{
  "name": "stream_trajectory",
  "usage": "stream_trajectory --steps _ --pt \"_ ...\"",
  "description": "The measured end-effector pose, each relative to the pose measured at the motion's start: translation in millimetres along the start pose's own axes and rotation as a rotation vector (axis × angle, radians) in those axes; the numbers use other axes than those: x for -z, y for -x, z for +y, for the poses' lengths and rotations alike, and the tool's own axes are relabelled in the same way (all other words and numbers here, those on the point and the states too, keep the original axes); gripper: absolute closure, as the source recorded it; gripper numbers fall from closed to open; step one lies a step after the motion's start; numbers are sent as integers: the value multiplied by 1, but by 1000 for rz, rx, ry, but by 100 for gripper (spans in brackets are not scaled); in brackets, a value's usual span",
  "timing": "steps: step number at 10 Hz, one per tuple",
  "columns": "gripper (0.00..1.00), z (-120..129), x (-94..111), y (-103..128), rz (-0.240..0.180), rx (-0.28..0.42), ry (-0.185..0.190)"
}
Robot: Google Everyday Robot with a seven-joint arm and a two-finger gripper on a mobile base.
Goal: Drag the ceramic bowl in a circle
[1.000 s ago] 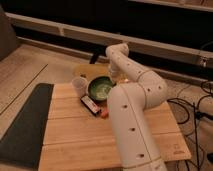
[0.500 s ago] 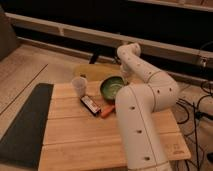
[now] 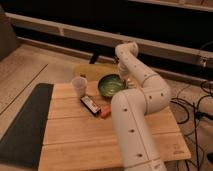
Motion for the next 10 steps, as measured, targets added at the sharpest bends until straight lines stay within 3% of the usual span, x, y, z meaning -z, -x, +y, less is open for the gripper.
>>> stream_trajectory --steps 4,6,10 --pt "96 30 -1 0 3 26 84" --pt "81 31 6 -5 6 27 92" --pt "79 29 6 -6 7 27 88"
